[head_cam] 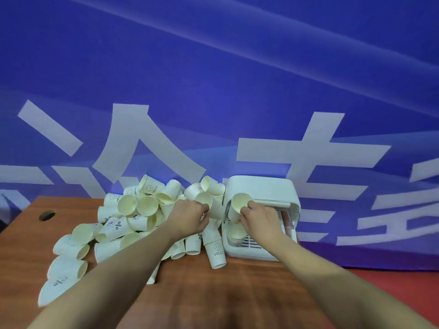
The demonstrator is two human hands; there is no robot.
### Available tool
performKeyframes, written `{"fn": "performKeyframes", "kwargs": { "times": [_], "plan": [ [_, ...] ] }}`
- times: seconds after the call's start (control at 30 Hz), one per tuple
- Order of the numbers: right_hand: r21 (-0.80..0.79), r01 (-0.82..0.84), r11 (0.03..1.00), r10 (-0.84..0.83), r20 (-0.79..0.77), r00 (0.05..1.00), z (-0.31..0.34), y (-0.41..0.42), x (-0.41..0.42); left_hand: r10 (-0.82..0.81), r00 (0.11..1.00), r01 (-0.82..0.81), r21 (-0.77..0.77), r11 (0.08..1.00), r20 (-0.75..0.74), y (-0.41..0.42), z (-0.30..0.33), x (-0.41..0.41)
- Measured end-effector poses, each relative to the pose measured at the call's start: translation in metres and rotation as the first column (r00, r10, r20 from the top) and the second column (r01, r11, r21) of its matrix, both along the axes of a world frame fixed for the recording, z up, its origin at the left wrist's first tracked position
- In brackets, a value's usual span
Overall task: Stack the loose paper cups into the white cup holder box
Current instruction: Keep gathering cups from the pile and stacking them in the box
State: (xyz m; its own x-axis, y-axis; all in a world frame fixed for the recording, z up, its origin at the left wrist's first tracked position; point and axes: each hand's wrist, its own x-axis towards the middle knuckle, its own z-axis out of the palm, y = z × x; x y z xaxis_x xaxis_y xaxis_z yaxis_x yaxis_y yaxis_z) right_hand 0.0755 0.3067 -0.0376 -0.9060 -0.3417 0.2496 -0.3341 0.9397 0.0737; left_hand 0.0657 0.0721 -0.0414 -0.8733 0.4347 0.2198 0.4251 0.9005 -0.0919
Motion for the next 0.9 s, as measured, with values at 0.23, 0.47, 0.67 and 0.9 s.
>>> {"fn": "performKeyframes", "kwargs": {
  "times": [0.23,0.47,0.67,0.9],
  "plan": [
    [-0.031,0.117,0.993,-0.115,0.061,0.992,-0.023,0.051,0.022,-0.089,0.996,0.090,-0.067,0.994,0.019,0.054,-0.020,0.002],
    [-0.041,0.152,0.988,-0.144,0.155,0.977,-0.032,0.074,0.020,-0.074,0.982,0.095,-0.117,0.989,0.173,0.080,-0.038,-0.005],
    [-0.069,0.168,0.983,-0.150,0.216,0.965,-0.047,0.084,0.009,-0.082,0.957,0.168,-0.301,0.939,0.278,0.098,-0.046,-0.021],
    [-0.046,0.199,0.979,-0.177,0.295,0.939,-0.064,0.089,-0.007,-0.091,0.923,0.242,-0.380,0.893,0.373,0.112,-0.064,-0.038]
  ]
}}
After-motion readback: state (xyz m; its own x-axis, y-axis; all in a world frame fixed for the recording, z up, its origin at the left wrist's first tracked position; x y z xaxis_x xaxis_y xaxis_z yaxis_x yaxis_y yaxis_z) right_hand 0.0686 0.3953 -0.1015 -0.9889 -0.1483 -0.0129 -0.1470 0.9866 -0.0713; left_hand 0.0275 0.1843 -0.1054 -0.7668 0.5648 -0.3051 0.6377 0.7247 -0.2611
